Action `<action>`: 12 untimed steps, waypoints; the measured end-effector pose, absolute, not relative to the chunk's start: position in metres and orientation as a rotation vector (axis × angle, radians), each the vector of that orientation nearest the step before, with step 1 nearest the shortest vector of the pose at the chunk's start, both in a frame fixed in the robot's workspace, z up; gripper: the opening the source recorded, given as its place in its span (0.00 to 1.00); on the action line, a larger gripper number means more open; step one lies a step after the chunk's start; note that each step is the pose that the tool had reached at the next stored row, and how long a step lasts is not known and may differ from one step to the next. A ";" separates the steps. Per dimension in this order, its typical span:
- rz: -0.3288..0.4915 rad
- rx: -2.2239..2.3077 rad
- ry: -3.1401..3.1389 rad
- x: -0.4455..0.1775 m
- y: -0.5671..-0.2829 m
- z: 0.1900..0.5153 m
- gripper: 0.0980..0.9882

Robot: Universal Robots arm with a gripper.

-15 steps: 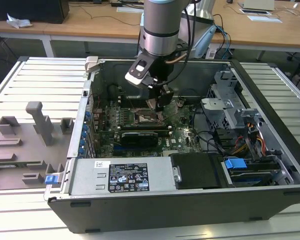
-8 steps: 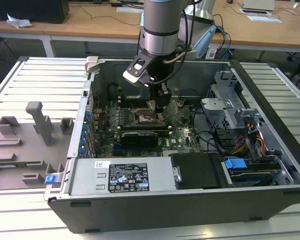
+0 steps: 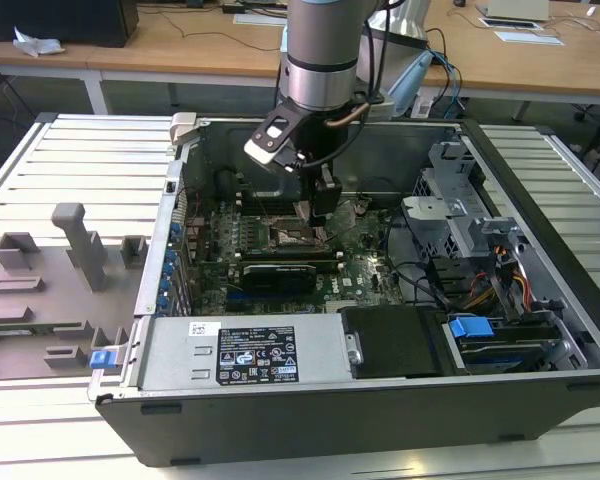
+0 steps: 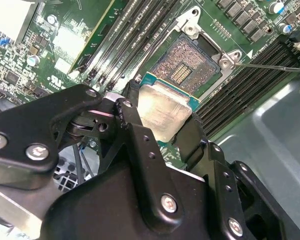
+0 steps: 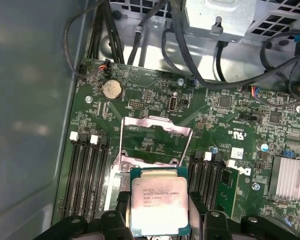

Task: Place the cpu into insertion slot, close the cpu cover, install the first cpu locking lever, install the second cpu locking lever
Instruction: 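Place the cpu into insertion slot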

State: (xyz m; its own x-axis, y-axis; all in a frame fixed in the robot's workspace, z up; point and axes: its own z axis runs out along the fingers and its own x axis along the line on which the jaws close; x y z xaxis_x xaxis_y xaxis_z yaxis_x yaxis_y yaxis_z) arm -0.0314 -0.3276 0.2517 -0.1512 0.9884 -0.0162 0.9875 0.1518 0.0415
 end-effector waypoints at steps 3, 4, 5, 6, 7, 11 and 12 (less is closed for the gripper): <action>0.032 2.047 2.330 -0.031 -0.328 0.252 0.50; 0.031 2.057 2.321 -0.031 -0.328 0.252 0.50; 0.031 2.064 2.315 -0.031 -0.328 0.252 0.50; 0.031 2.069 2.310 -0.031 -0.328 0.252 0.50; 0.031 2.078 2.303 -0.031 -0.328 0.252 0.50; 0.030 2.098 2.284 -0.031 -0.328 0.252 0.50; 0.030 2.102 2.281 -0.031 -0.328 0.252 0.50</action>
State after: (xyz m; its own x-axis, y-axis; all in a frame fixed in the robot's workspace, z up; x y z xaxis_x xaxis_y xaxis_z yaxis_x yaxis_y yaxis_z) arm -0.0314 -0.3276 0.2517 -0.0813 0.9966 -0.0163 0.9958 0.0819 0.0414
